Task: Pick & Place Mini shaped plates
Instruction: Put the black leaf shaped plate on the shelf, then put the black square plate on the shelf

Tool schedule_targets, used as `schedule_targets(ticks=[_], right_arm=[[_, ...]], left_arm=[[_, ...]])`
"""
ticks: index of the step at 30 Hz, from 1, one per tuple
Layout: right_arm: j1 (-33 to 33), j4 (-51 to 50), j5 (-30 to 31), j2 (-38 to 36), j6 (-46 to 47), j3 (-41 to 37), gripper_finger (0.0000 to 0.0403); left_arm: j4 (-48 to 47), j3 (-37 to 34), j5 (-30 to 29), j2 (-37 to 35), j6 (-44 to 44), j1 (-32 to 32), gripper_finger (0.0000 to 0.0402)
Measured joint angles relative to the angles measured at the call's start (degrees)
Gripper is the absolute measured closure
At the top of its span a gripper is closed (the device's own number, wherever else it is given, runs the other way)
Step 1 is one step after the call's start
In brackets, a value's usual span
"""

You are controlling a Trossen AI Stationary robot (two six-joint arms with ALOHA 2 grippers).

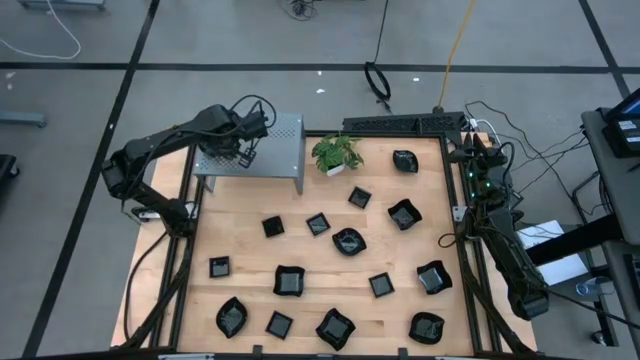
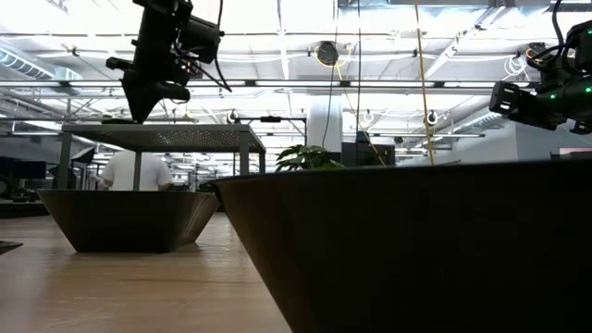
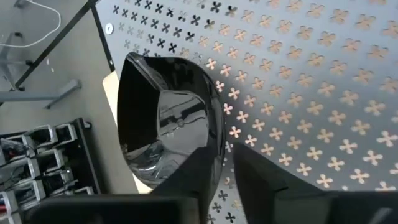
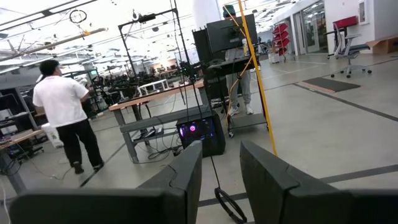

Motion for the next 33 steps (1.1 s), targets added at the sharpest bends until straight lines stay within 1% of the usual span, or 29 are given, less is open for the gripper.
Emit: schedule_targets(ticks=[4, 8, 11, 13, 20, 24, 29, 33], right_arm=[[0.0, 0.0, 0.0, 0.0, 0.0, -0.01, 0.0303], [0.0, 0.0, 0.0, 0.02, 0.0, 0.0, 0.0303], [0.0, 0.0, 0.02, 0.02, 0.0, -0.01, 0.0303], [0.0, 0.0, 0.0, 0.02, 0.0, 0.0, 0.0303], [0.0, 0.0, 0.01, 0.02, 0.0, 0.01, 0.0303], [0.0, 0.0, 0.02, 0.02, 0.0, -0.01, 0.0303], [0.0, 0.0, 0.02, 0.02, 0.0, -0.01, 0.0303], [0.0, 0.0, 0.02, 0.02, 0.0, -0.01, 0.0303]], left_arm=[[1.4, 0.37, 1.26, -1.25, 0.07, -1.18, 0.0263], [4.84, 3.46, 3.98, -3.15, 1.43, -4.15, 0.0212], [9.64, 5.18, 6.81, -3.75, 1.77, -7.32, 0.0183], [13.02, 5.33, 8.47, -3.73, 1.93, -10.11, 0.0171], [19.61, 5.33, 10.25, -1.42, 7.89, -21.1, 0.0163], [20.3, 5.33, 10.38, -0.16, 11.14, -25.95, 0.0163], [19.48, 5.31, 10.36, 2.16, 10.47, -30.75, 0.0163], [19.37, 3.76, 10.27, 4.69, 10.33, -33.7, 0.0163]])
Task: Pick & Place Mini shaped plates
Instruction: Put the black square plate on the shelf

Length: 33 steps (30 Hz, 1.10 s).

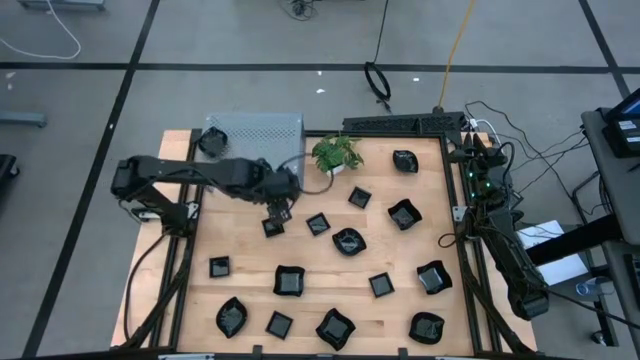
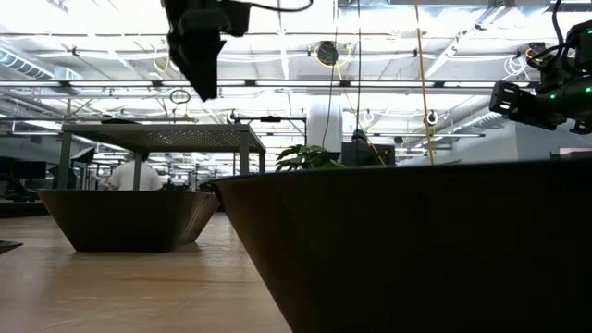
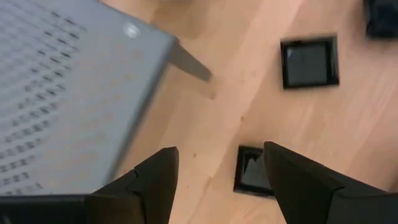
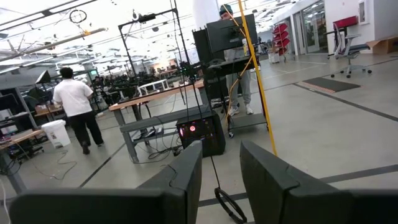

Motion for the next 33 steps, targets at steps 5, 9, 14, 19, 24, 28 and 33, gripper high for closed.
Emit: schedule_targets(ticks=[5, 9, 14, 19, 24, 28, 33], right_arm=[[0.0, 0.0, -0.02, 0.0, 0.0, 0.0, 0.0303], [0.0, 0.0, 0.0, 0.0, 0.0, 0.01, 0.0303], [0.0, 0.0, -0.01, 0.0, 0.0, 0.0, 0.0303], [0.0, 0.0, -0.01, 0.0, 0.0, 0.01, 0.0303], [0.0, 0.0, 0.0, 0.0, 0.0, 0.0, 0.0303], [0.0, 0.0, 0.01, 0.0, 0.0, 0.0, 0.0303], [0.0, 0.0, -0.02, 0.0, 0.0, 0.01, 0.0303]], left_arm=[[-0.13, -2.05, 0.34, 3.76, -3.3, -2.63, 0.0163], [-0.23, -3.35, 3.02, 7.93, -9.68, -4.88, 0.0163], [-0.07, -3.72, 9.4, 13.89, -16.42, -8.22, 0.0163], [0.58, -3.72, 9.16, 19.01, -17.74, -10.87, 0.0163], [2.39, -3.72, 8.7, 21.47, -19.88, -11.39, 0.0163], [2.47, -3.72, 5.44, 23.23, -20.92, -11.23, 0.0163], [2.82, -3.61, 4.95, 25.47, -20.82, -10.17, 0.0163]])
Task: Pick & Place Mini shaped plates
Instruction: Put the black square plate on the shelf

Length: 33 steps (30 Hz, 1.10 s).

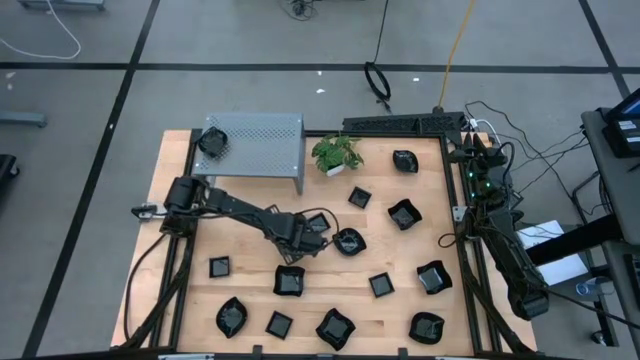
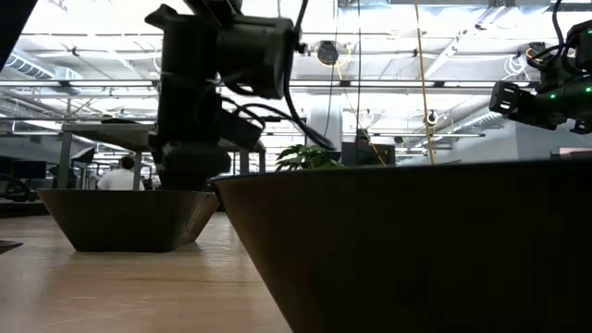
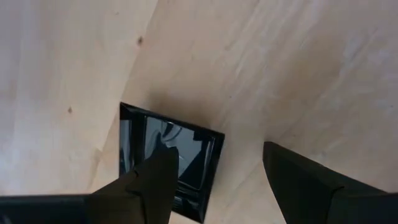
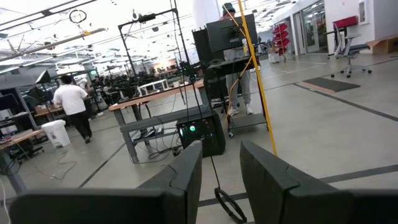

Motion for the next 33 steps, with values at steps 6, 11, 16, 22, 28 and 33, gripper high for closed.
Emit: schedule_targets(ticks=[6, 11, 16, 22, 28, 33], right_arm=[[0.0, 0.0, 0.0, 0.0, 0.0, 0.0, 0.0303], [0.0, 0.0, 0.0, 0.0, 0.0, 0.0, 0.0303], [0.0, 0.0, 0.0, 0.0, 0.0, 0.0, 0.0303], [-0.01, 0.0, 0.02, 0.0, 0.0, -0.01, 0.0303], [-0.02, 0.01, 0.01, 0.0, 0.0, -0.01, 0.0303], [-0.01, 0.02, 0.02, 0.0, 0.0, 0.0, 0.0303]], left_arm=[[0.05, 0.09, 2.35, 0.37, 0.33, 0.44, 0.0192], [0.6, 0.13, 4.43, 0.22, 0.27, 0.44, 0.0288], [0.64, 0.21, 8.34, 0.23, 0.19, 0.5, 0.039], [-0.47, 4.21, 9.75, -0.2, 1.54, -0.12, 0.0397], [-1.17, 11.7, 7.06, -1.8, 3.58, -0.74, 0.0393], [-1.87, 14.26, 8.11, -4.14, 4.52, -1.58, 0.0398]])
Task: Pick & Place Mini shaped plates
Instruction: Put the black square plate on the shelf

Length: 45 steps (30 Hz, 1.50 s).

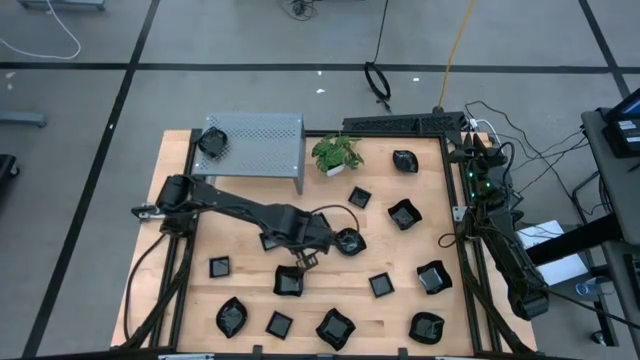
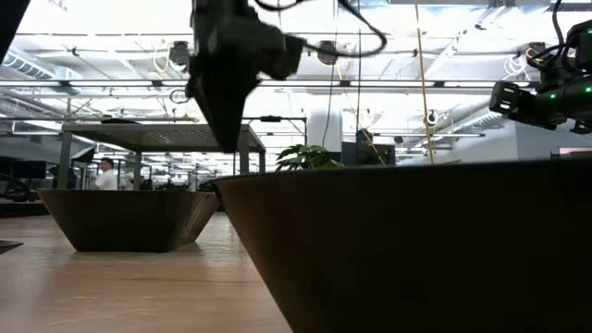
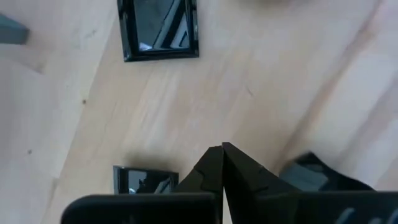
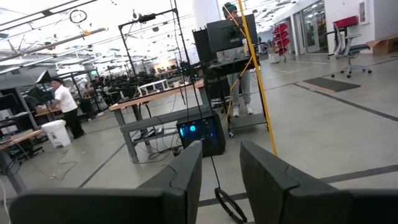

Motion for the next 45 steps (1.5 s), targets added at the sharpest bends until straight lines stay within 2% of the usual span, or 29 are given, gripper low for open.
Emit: schedule_targets(ticks=[4, 8, 13, 18, 23, 30, 45], right_arm=[[0.01, 0.0, -0.02, 0.0, 0.0, -0.01, 0.0303], [-0.01, 0.0, -0.02, 0.0, 0.0, -0.01, 0.0303], [0.0, 0.0, 0.0, 0.0, 0.0, 0.01, 0.0303], [0.01, 0.0, -0.02, 0.0, -0.01, -0.01, 0.0303], [0.01, -0.02, 0.0, 0.0, 0.0, -0.01, 0.0303], [0.0, -0.02, -0.02, 0.0, 0.0, 0.01, 0.0303], [0.0, 0.0, -0.02, 0.0, 0.0, 0.0, 0.0303]], left_arm=[[-7.67, 0.07, 0.58, -0.86, -2.36, -1.22, 0.0383], [-15.58, -1.34, 0.2, -0.92, -4.84, -2.96, 0.0327], [-12.66, -6.23, -0.14, -0.85, -3.61, -5.16, 0.0256], [-2.92, -12.62, -0.66, -0.82, -4.26, -6.12, 0.0223], [-0.36, -16.07, -3.0, -0.84, -7.97, -5.5, 0.0223], [6.07, -19.75, -3.18, -0.84, -7.59, -4.87, 0.0256], [8.65, -20.71, -5.01, -0.42, -8.32, -1.63, 0.032]])
